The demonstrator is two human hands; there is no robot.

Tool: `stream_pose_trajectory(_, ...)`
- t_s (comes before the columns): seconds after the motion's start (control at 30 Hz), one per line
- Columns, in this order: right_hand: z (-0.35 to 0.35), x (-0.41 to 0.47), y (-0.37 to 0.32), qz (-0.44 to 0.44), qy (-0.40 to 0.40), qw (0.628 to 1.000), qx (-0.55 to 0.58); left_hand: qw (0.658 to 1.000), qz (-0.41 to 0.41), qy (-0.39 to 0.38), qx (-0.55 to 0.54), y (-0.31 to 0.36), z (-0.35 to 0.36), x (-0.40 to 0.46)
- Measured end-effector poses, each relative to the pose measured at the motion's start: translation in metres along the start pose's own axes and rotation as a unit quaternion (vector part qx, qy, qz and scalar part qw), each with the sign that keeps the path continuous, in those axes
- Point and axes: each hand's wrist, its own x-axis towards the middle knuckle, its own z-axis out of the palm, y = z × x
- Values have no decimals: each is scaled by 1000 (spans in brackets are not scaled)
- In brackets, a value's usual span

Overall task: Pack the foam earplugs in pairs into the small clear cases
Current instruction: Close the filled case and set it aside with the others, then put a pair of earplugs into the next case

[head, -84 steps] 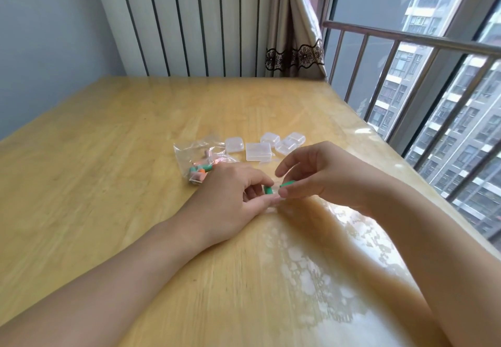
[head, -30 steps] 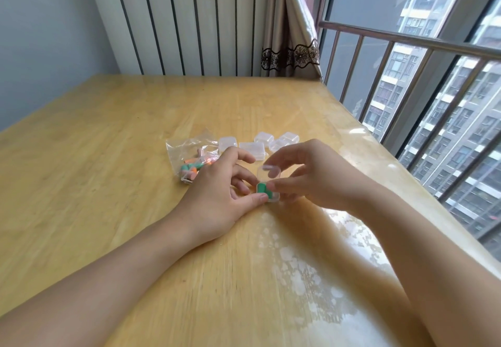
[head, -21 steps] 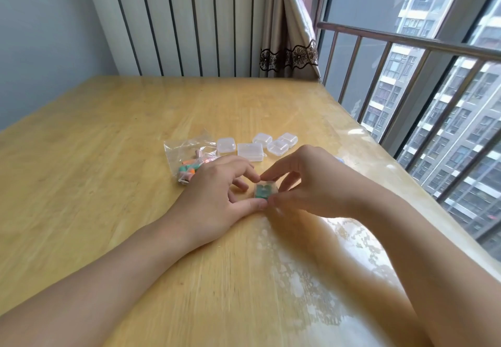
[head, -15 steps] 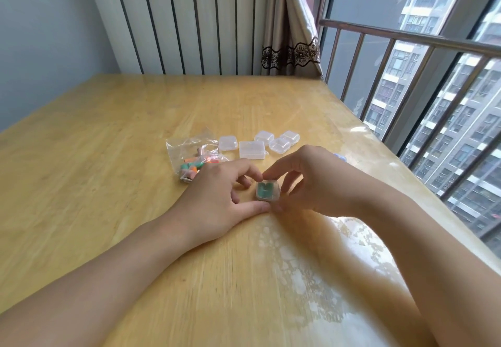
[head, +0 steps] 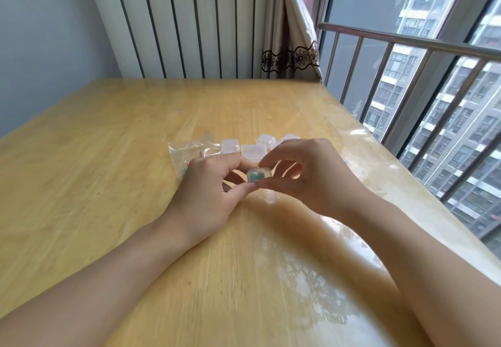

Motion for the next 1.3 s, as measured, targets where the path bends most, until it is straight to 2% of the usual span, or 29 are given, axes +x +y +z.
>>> stream_pose_trajectory(0.2,4,0,1,-15,-6,1000,-3,1000,12,-13,7,-2,-1,1)
stream_pose_trajectory(0.33,2,0,7,76,-80,986,127,998,55,-17,24,-3,1,1)
stream_pose_trajectory(0.43,0,1,12,93,-104,974,180,996,78,-15,34,-2,2,0)
stream_pose_trajectory(0.47,-3,2,14,94,-90,980,151,996,80,-6,47,-1,1,0)
stream_pose_trajectory(0.53,-12,5,24,99,-10,995,21,993,89,18,82,0,-3,2)
stream_pose_trajectory(0.6,-24,6,38,114,75,987,-88,991,84,42,97,0,-8,4)
stream_pose_trajectory(0.63,-27,5,45,129,93,981,-110,991,75,51,99,-1,-10,5)
stream_pose_trajectory(0.77,-27,3,63,184,54,971,-145,988,70,85,105,1,-17,7)
stream_pose_trajectory(0.83,-27,3,62,192,75,970,-131,982,96,125,107,4,-24,9)
stream_pose_trajectory(0.9,-25,4,58,179,107,970,-125,976,92,181,72,5,-31,9)
stream_pose_trajectory(0.97,-15,7,52,150,103,971,-155,972,79,220,28,5,-35,9)
stream_pose_trajectory(1.1,14,28,41,147,18,956,-253,974,49,219,26,3,-33,9)
stream_pose_trajectory(1.2,29,48,40,140,29,937,-320,975,43,215,27,0,-33,9)
stream_pose_trajectory(1.3,34,56,39,155,27,932,-328,976,57,206,29,-1,-33,8)
